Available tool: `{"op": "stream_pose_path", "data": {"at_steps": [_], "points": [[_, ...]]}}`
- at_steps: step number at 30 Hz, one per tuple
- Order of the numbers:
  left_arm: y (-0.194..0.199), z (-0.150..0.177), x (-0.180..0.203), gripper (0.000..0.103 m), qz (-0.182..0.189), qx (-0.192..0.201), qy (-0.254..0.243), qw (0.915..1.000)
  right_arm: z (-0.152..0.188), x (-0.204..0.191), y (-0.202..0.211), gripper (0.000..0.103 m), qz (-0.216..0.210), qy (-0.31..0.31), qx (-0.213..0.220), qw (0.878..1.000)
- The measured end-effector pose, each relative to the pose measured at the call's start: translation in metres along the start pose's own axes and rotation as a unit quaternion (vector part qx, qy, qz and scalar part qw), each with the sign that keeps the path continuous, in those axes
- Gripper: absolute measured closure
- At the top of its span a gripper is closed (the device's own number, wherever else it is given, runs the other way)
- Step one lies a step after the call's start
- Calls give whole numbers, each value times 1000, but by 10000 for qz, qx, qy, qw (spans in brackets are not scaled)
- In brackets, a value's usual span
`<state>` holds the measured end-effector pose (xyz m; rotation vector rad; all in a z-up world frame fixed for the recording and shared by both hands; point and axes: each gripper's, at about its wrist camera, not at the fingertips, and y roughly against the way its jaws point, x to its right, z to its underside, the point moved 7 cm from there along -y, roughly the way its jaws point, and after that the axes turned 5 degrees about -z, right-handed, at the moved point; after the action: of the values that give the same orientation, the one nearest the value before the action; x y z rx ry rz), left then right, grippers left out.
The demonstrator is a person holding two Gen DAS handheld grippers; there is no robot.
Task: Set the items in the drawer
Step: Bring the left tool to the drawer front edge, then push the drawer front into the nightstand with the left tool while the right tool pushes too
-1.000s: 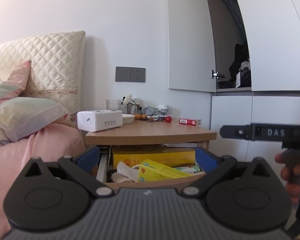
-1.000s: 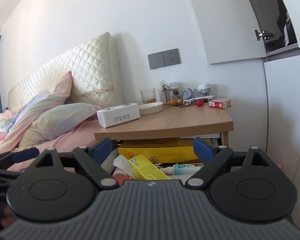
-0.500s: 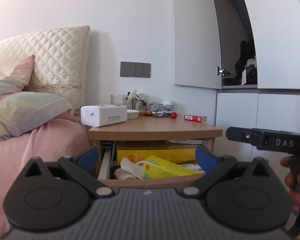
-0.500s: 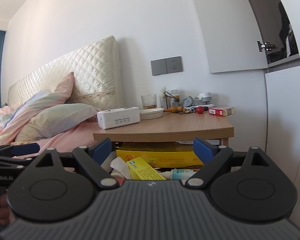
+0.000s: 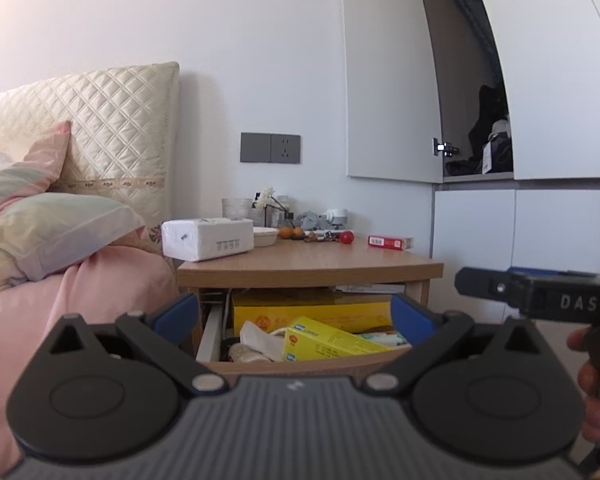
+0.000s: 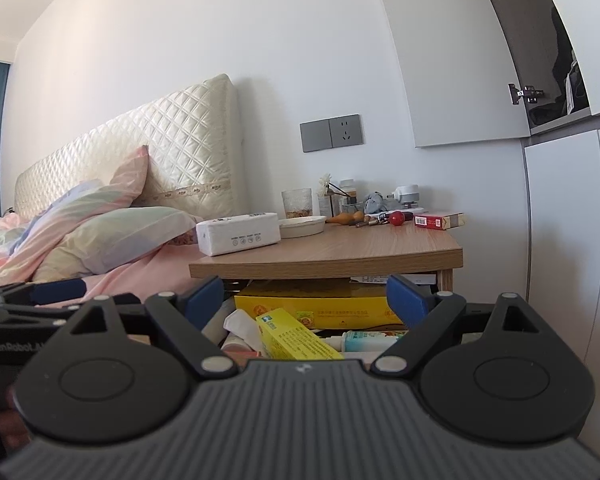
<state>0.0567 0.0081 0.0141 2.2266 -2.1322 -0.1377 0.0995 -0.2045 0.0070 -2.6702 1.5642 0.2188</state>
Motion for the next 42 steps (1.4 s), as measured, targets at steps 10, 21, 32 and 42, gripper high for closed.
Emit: {"op": "stream_pose_path", "data": {"at_steps": [10, 21, 32, 42], "points": [[3, 11, 4, 13, 43, -209, 202, 9996, 7, -3, 11, 29, 28, -82, -33, 10000], [11, 17, 7, 40, -113, -166, -87, 9998, 18, -11, 19, 69, 28, -118, -213, 9997], [13, 21, 20, 61, 137, -213, -206, 9995, 30, -20, 28, 80, -14, -133, -330, 9994], [9, 27, 16, 69, 13, -321, -150, 9994, 33, -11, 29, 80, 232, -350, -340, 9985]]}}
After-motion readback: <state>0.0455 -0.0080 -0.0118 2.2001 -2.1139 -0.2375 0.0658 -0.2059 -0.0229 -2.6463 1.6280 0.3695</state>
